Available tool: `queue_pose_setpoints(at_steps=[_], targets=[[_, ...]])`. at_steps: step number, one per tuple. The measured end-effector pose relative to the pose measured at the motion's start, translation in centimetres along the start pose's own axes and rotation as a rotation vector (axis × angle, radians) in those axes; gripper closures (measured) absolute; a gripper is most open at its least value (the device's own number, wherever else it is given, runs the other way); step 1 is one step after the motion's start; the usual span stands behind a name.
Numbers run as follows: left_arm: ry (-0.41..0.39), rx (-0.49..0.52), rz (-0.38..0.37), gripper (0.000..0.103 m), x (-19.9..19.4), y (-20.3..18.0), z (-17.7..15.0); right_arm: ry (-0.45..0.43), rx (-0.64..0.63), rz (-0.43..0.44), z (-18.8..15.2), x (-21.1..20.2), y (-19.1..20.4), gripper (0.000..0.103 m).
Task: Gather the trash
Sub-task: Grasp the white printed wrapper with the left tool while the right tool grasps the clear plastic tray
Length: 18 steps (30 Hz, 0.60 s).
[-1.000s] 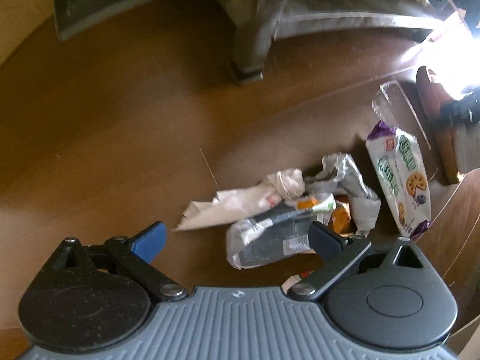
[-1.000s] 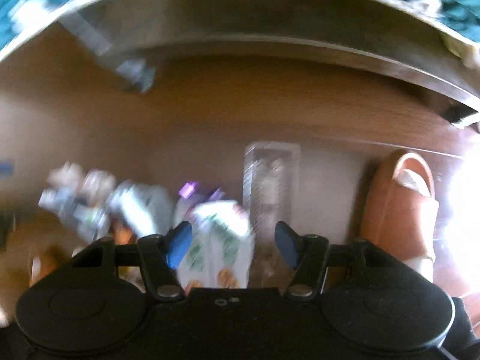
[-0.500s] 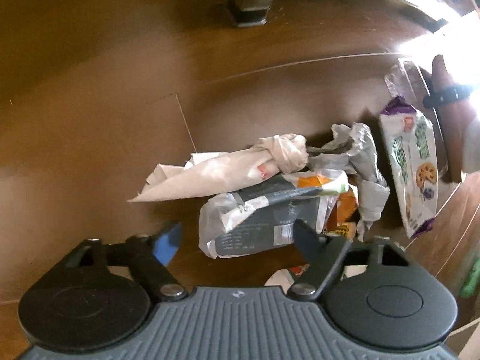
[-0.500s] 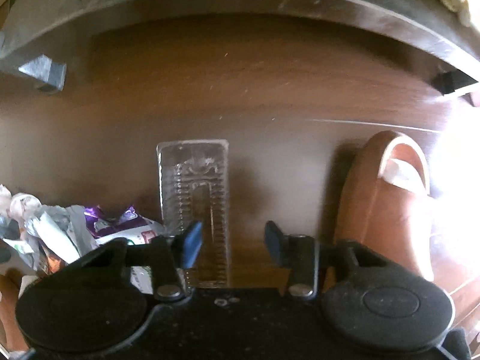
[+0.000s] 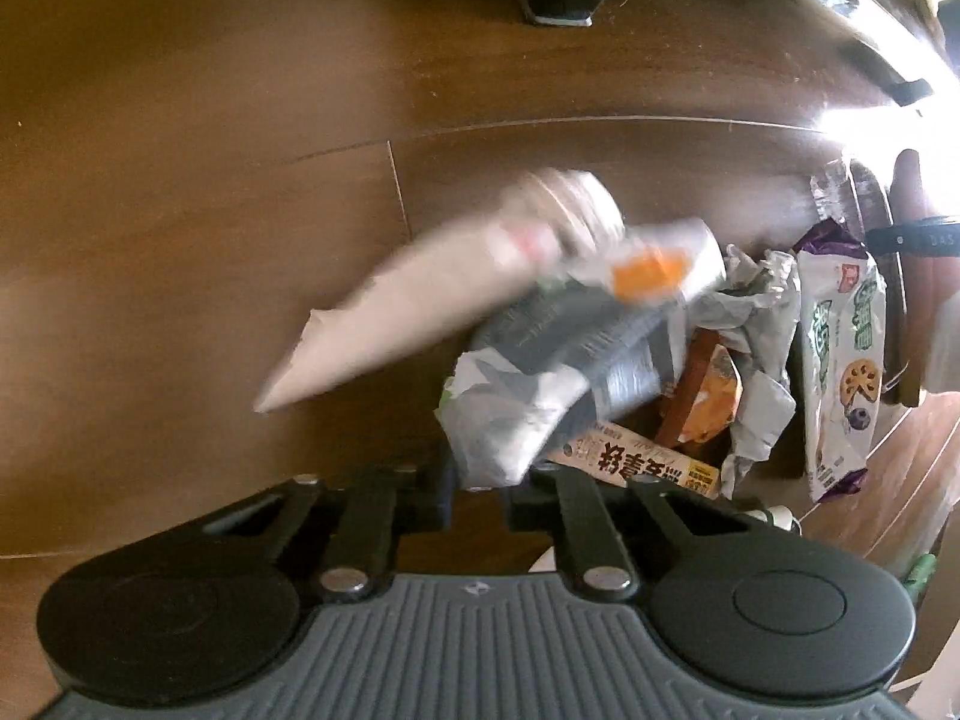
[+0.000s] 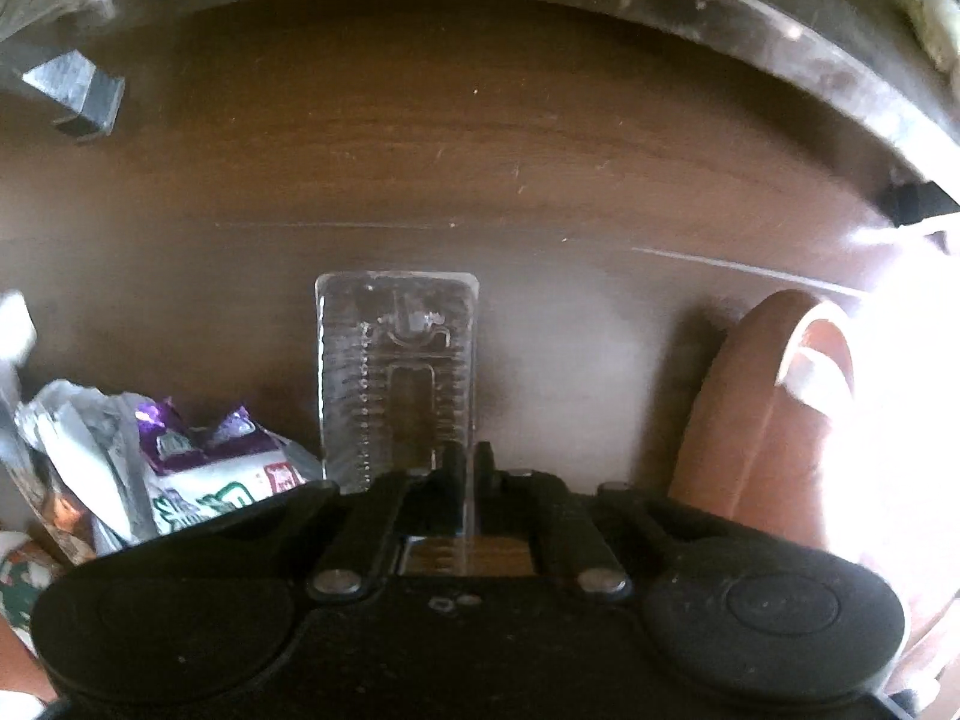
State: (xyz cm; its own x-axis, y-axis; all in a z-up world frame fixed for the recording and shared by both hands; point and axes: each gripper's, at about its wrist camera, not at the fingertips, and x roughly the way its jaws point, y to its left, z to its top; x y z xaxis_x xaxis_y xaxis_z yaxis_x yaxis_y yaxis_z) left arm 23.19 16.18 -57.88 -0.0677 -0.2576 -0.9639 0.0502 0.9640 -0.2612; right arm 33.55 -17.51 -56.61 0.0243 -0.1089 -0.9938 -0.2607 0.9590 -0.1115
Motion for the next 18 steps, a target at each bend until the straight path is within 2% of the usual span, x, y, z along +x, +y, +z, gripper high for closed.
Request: queue_pose_setpoints(at_steps=[2,9,18], targets=[[-0.013,0.008,0.004,0.095,-0.3,-0.5,-0.3,-0.017,-0.005,-0.028,-0.2,-0.6,0.6,0.103],[-0.076,0.053,0.021,0.096,-3.9,-1.5,-0.6,-0.097,-0.021,-0.09,-1.1,-4.8,1.4,0.103],[-0.215,0.077,0.092,0.095,-12.3,-2.0,-1.5,-0.225,-0.041,-0.023,-2.7,-16.1,0.5,0.103]])
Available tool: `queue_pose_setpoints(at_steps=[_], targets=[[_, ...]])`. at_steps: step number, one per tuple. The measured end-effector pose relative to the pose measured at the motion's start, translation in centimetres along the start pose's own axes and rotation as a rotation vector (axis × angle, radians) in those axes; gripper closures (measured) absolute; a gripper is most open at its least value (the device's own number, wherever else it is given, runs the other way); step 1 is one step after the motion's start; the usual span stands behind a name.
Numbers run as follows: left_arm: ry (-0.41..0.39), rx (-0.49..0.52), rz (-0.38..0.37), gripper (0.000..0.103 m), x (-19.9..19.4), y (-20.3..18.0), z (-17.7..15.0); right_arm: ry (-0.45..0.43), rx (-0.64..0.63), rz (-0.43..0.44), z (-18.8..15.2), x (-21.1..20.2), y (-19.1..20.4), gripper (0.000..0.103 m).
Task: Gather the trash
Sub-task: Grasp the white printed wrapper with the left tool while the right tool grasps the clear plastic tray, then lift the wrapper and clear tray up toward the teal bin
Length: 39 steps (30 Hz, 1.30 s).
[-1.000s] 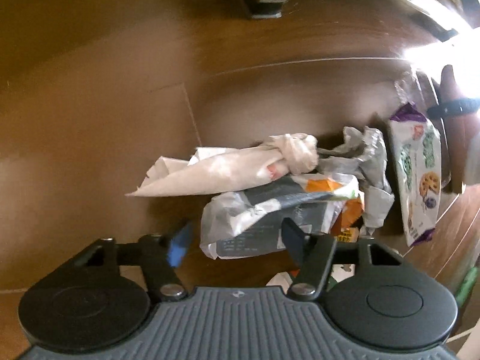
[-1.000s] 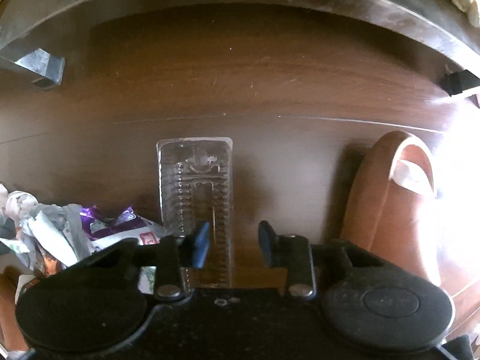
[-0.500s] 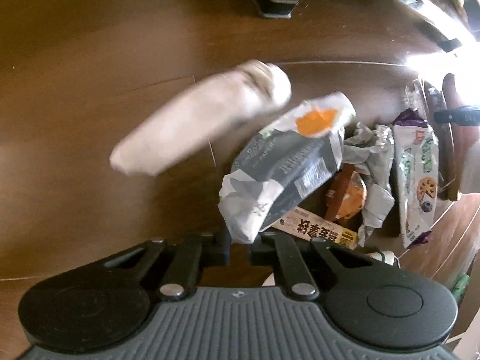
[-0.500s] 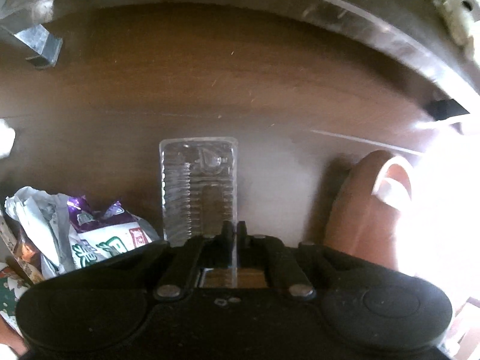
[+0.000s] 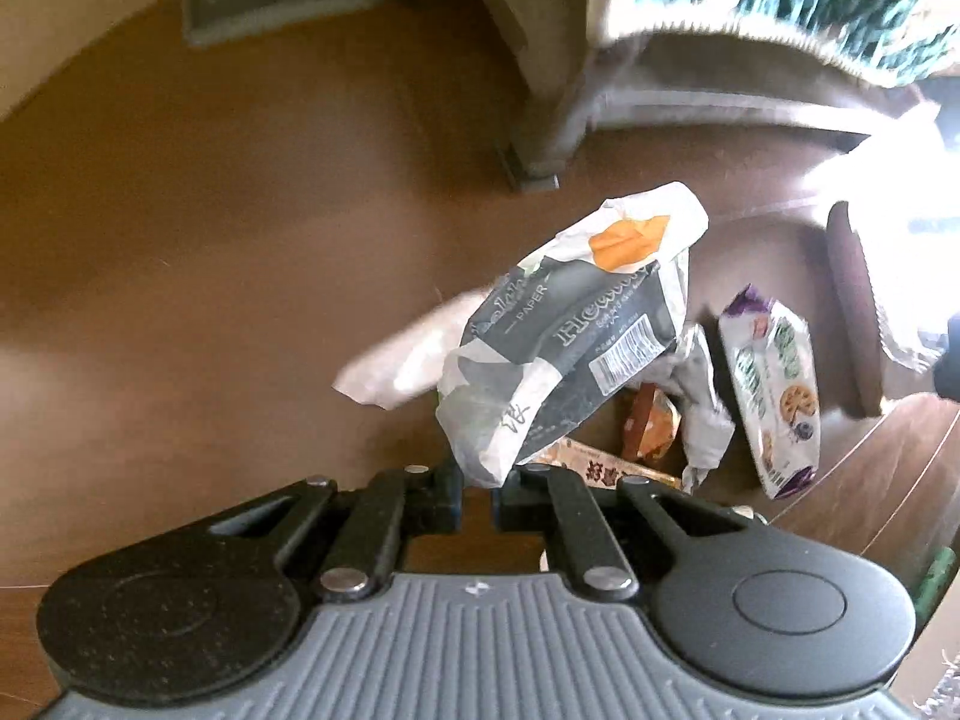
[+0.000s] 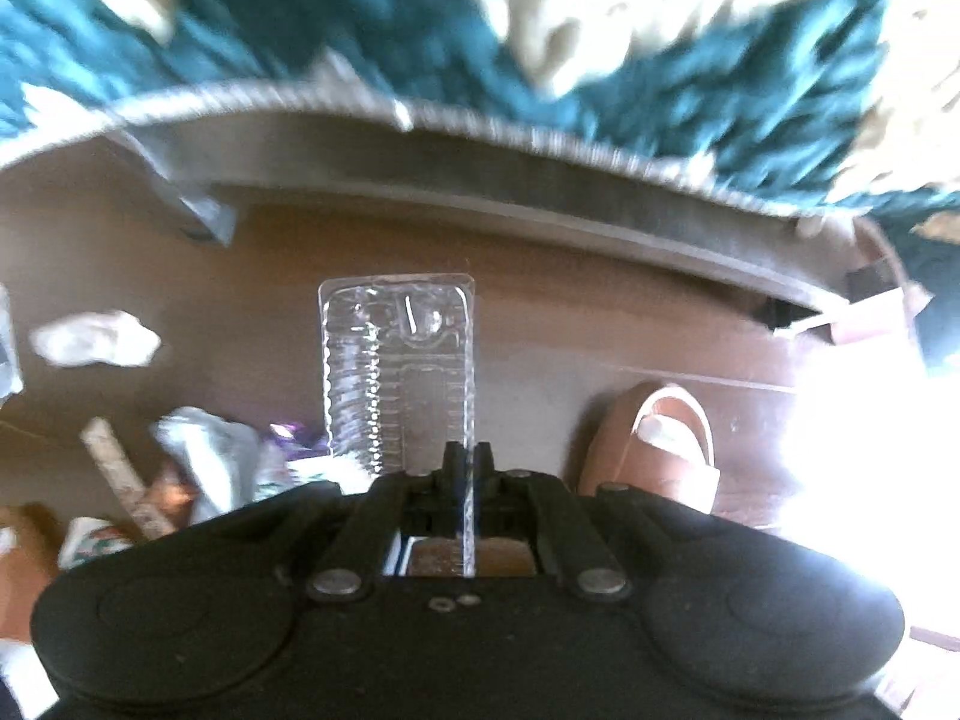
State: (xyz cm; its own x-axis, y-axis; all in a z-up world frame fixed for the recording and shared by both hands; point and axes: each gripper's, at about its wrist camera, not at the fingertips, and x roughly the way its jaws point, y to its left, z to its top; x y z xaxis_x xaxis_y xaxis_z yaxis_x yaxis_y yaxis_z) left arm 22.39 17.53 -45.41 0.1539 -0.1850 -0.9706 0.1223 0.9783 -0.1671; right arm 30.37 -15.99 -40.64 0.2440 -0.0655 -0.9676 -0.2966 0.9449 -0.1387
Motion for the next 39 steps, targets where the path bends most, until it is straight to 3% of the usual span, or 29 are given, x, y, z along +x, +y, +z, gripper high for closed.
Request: queue_pose_setpoints(at_steps=[11,18,24,30,35,36,37,38,39], targets=[[-0.246,-0.137,0.111,0.095,-14.1,3.1,1.7,-0.223,0.049,0.073,-1.4,-14.5,-0.6,0.103],[-0.3,-0.13,0.134,0.095,-18.6,2.4,0.2,-0.328,0.029,0.126,-2.8,-20.4,0.3,0.103],[-0.177,-0.225,0.068,0.095,-15.5,3.5,-1.1,-0.317,-0.004,0.141,-3.1,-20.7,1.2,0.103],[-0.052,-0.437,-0.006,0.092,-9.2,7.4,-2.5,-0.246,-0.029,0.147,-2.4,-17.8,2.5,0.103],[0.034,-0.634,-0.056,0.071,-3.0,10.9,-3.4,-0.172,-0.061,0.147,-1.4,-14.2,3.3,0.103],[0.044,-0.671,-0.054,0.058,-1.9,11.3,-3.3,-0.158,-0.063,0.151,-1.2,-13.5,3.4,0.103],[0.052,-0.72,-0.05,0.037,-0.7,11.8,-3.0,-0.143,-0.066,0.152,-1.0,-12.8,3.6,0.103],[0.044,-0.761,-0.038,0.029,0.1,12.3,-3.0,-0.13,-0.069,0.156,-0.9,-12.2,3.6,0.103],[0.037,-0.797,-0.02,0.029,0.8,12.8,-2.9,-0.12,-0.072,0.16,-0.7,-11.6,3.7,0.103]])
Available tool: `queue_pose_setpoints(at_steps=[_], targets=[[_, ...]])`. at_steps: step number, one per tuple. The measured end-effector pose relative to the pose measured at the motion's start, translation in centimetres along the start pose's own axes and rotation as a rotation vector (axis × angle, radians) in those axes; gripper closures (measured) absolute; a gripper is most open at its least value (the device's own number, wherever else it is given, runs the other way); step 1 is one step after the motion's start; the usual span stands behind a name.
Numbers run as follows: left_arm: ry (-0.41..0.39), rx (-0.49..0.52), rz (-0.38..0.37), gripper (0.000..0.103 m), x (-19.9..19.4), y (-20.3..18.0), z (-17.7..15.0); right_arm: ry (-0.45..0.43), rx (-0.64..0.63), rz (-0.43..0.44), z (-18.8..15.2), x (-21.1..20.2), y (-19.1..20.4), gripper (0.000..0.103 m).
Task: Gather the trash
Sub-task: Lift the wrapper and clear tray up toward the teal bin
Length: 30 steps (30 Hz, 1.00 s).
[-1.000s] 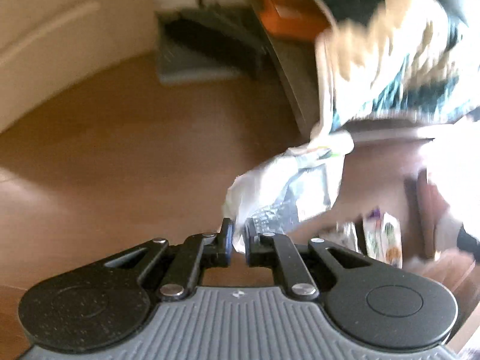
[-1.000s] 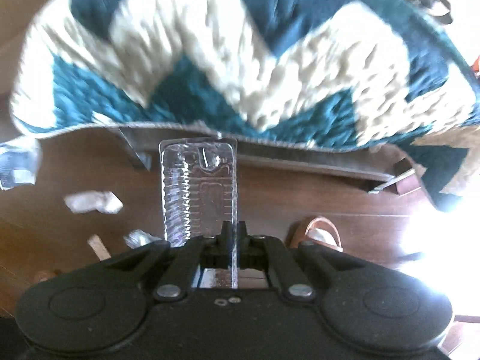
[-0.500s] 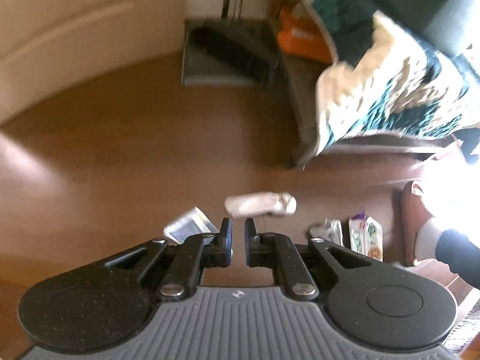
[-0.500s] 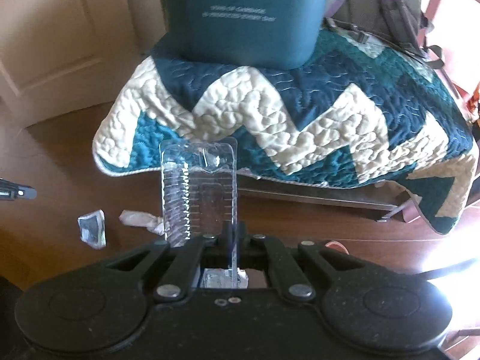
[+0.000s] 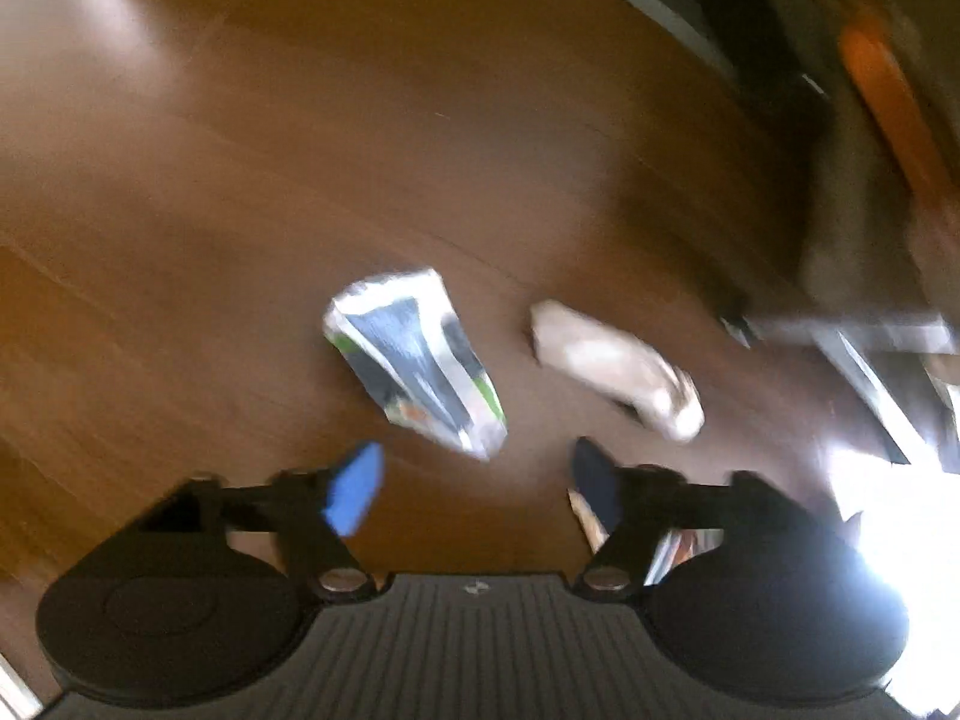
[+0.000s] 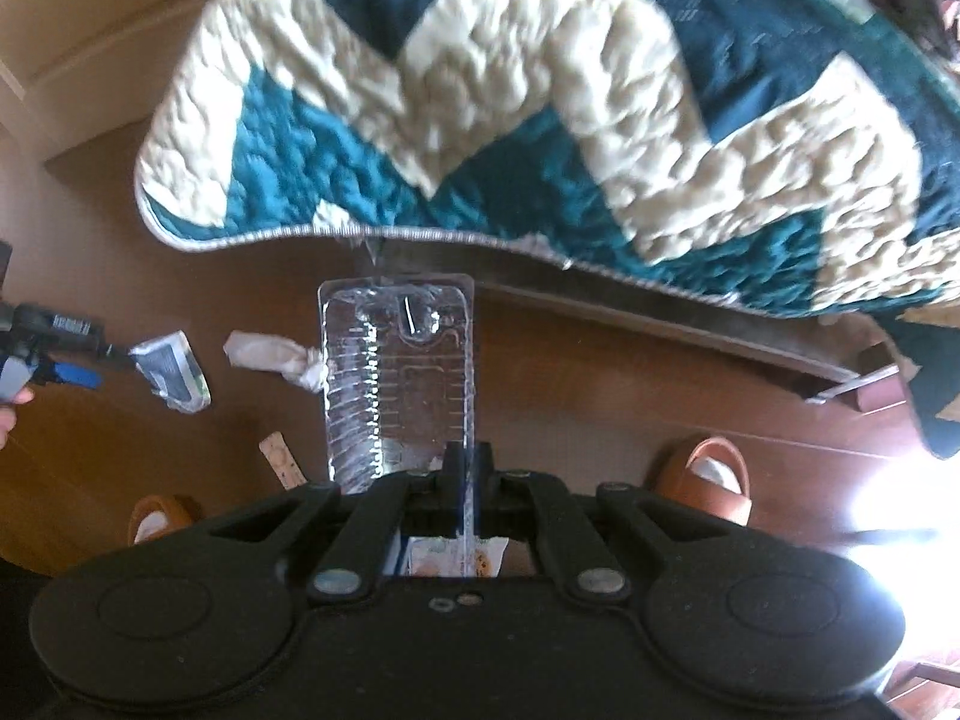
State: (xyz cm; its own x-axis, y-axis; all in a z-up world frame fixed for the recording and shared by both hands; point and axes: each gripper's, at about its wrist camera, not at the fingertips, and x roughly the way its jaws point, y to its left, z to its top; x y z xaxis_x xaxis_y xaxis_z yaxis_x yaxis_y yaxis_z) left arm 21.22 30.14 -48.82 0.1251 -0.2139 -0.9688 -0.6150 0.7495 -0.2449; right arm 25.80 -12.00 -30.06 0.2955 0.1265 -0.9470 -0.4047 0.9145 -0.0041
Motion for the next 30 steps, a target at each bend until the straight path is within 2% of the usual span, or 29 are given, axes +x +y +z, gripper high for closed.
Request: queue_pose_setpoints(at_steps=[3,6,10,12,13,15,16,18,20,25,30], targets=[[0.017,-0.095,0.004,0.029,2.9,1.0,1.3,0.031,-0.003,0.011,0.1,1.9,0.1,0.103],[0.049,-0.113,0.044,0.029,5.7,1.2,2.1,0.055,-0.01,0.018,0.2,3.3,0.3,0.103],[0.073,-0.149,0.055,0.029,8.4,1.7,2.4,0.086,-0.03,0.023,0.0,4.6,0.4,0.103],[0.082,-0.131,0.07,0.03,9.3,1.7,2.4,0.096,-0.039,0.023,0.1,5.1,0.5,0.103],[0.085,-0.114,0.081,0.034,9.7,1.7,2.3,0.101,-0.042,0.022,0.1,5.3,0.5,0.103],[0.089,-0.084,0.087,0.053,10.1,1.5,2.2,0.105,-0.044,0.02,0.1,5.6,0.6,0.103],[0.093,-0.074,0.087,0.069,10.3,1.4,2.1,0.107,-0.044,0.018,0.1,5.8,0.6,0.103],[0.095,-0.055,0.092,0.074,10.4,1.3,1.9,0.109,-0.041,0.016,0.1,6.0,0.6,0.103],[0.075,-0.036,0.091,0.088,9.8,1.1,1.8,0.105,-0.041,0.014,0.1,6.0,0.7,0.103],[0.004,0.014,0.06,0.093,7.4,0.7,1.1,0.08,-0.043,0.011,0.0,4.7,0.9,0.103],[-0.058,0.074,0.096,0.093,2.5,0.8,-0.5,0.03,-0.03,0.013,0.1,2.0,1.1,0.103]])
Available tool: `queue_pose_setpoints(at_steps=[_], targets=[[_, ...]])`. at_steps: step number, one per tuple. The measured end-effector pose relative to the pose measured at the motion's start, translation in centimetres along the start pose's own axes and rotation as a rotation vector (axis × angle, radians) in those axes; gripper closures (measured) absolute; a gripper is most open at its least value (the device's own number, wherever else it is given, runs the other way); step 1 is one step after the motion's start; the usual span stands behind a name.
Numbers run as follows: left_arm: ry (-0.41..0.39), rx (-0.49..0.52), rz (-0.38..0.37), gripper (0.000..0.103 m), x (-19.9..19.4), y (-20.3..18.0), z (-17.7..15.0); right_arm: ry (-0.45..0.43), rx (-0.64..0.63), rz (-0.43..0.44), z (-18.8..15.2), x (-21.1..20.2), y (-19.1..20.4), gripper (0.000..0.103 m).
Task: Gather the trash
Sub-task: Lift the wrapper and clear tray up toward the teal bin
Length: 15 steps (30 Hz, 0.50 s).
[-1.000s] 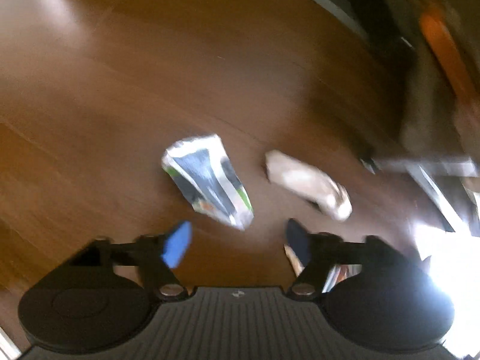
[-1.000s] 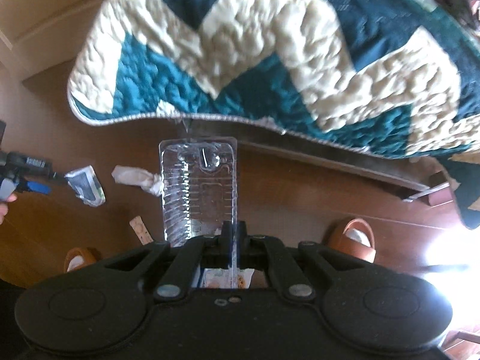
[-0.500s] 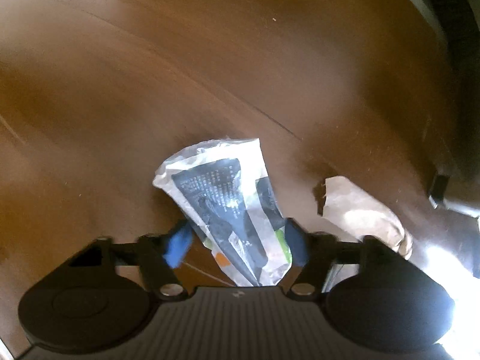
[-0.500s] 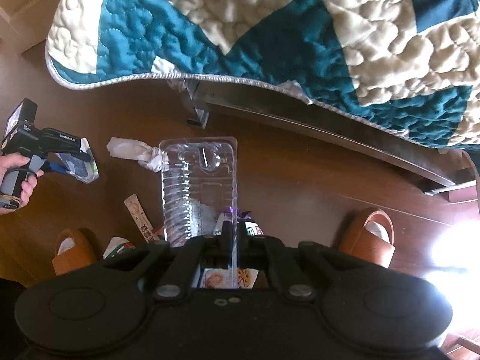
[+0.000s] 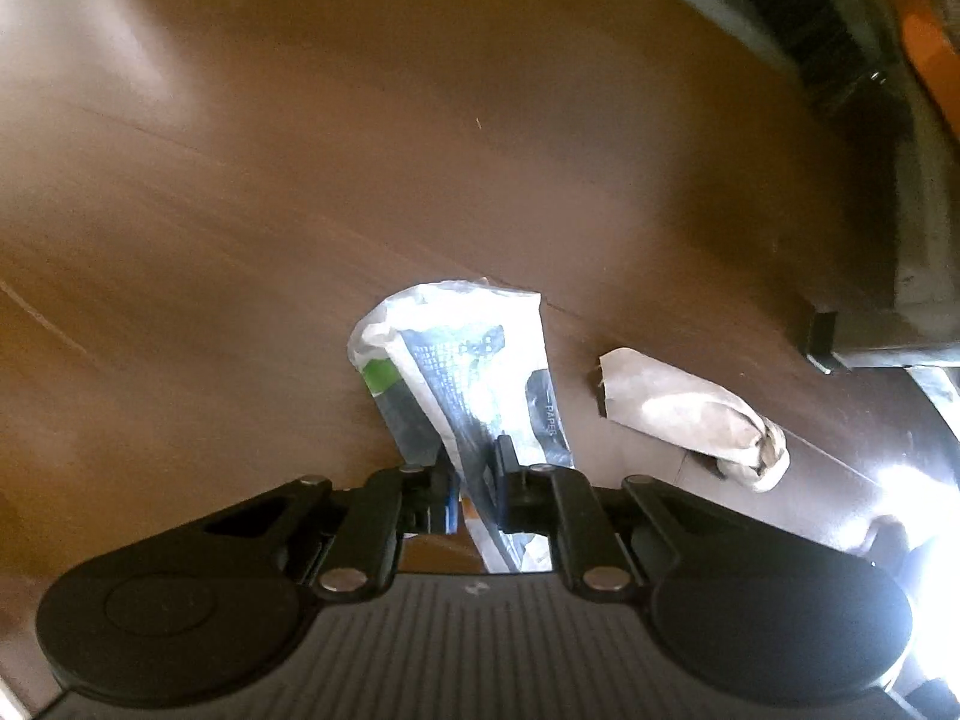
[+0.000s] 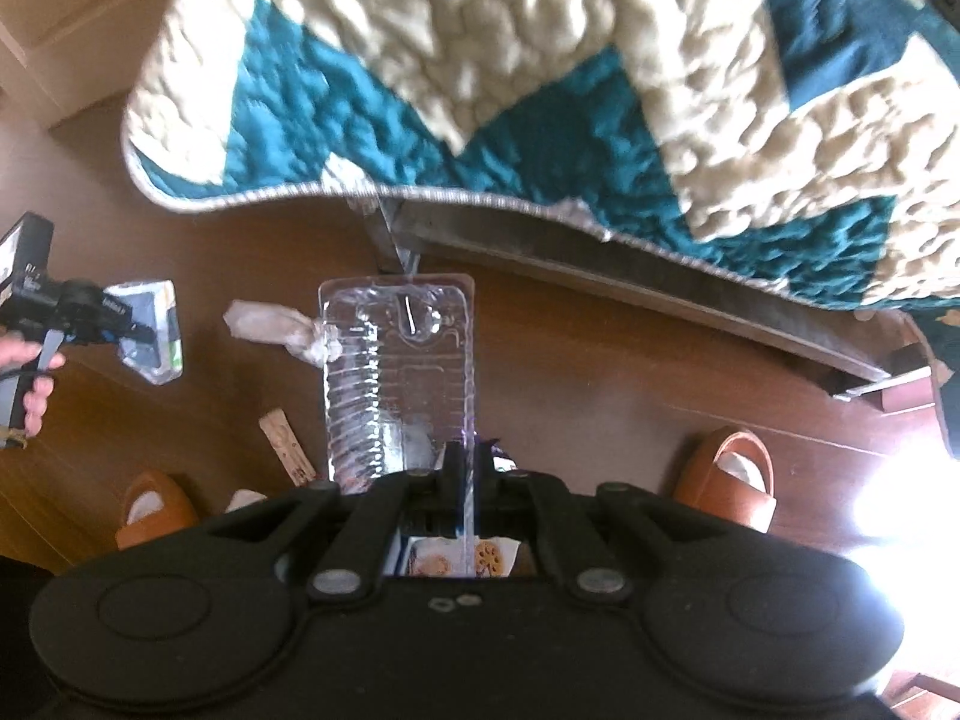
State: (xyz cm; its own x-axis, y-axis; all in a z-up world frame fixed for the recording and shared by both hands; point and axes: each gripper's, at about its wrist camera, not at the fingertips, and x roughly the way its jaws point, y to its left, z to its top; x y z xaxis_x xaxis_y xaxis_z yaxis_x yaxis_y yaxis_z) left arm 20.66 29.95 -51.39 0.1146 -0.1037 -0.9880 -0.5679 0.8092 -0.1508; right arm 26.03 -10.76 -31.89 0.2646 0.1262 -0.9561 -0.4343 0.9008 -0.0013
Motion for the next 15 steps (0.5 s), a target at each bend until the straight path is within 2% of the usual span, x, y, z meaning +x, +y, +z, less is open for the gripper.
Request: queue_pose_setpoints(at_steps=[3,7,9,15], targets=[[-0.063,0.033,0.008,0.093,-3.6,0.4,-0.5,-0.05,0.005,0.003,-0.1,-2.4,0.3,0.103],[-0.172,0.074,0.005,0.093,-10.3,0.7,-0.5,-0.146,0.02,0.006,0.0,-6.5,0.5,0.103],[-0.226,0.088,0.003,0.093,-14.0,0.0,0.3,-0.192,0.028,0.009,0.1,-8.6,0.4,0.103],[-0.382,0.138,-0.036,0.093,-23.7,-2.1,-0.5,-0.348,0.04,0.031,-0.1,-16.0,0.3,0.103]])
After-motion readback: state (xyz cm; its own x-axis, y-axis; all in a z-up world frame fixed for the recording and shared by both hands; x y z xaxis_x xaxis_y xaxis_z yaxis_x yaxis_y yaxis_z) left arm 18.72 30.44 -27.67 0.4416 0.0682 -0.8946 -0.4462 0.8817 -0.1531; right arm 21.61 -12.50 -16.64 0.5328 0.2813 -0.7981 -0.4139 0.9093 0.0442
